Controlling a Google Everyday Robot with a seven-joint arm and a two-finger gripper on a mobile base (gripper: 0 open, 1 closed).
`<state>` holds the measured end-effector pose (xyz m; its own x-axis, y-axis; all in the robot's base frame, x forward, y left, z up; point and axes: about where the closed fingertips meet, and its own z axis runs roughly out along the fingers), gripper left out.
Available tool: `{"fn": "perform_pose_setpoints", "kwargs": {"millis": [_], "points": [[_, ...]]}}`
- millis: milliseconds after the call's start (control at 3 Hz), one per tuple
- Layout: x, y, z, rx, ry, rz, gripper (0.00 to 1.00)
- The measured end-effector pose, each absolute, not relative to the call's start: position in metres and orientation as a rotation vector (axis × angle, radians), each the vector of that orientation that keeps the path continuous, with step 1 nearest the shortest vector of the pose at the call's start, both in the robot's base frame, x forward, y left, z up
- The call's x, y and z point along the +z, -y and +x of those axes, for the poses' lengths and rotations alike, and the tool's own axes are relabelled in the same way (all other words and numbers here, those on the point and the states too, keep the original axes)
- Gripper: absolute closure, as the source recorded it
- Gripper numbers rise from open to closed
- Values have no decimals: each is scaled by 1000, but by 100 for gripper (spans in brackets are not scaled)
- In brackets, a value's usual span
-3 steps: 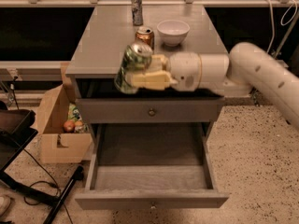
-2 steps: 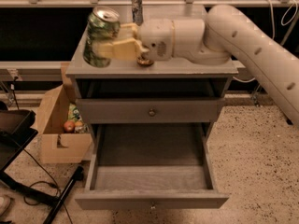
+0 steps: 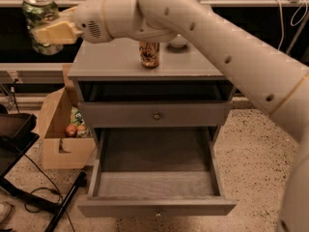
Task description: Pick green can from middle drawer and place on counter
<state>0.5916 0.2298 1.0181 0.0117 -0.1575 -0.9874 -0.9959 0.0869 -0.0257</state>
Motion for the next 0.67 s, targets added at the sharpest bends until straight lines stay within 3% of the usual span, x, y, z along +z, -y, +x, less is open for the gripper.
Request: {"fn": "perform_pose_setpoints", "kwargs": {"millis": [333,667], "points": [[959,-277,654,925,-1572,-1217,100],[903,-276,712,893,-1758,-1120,100]]}}
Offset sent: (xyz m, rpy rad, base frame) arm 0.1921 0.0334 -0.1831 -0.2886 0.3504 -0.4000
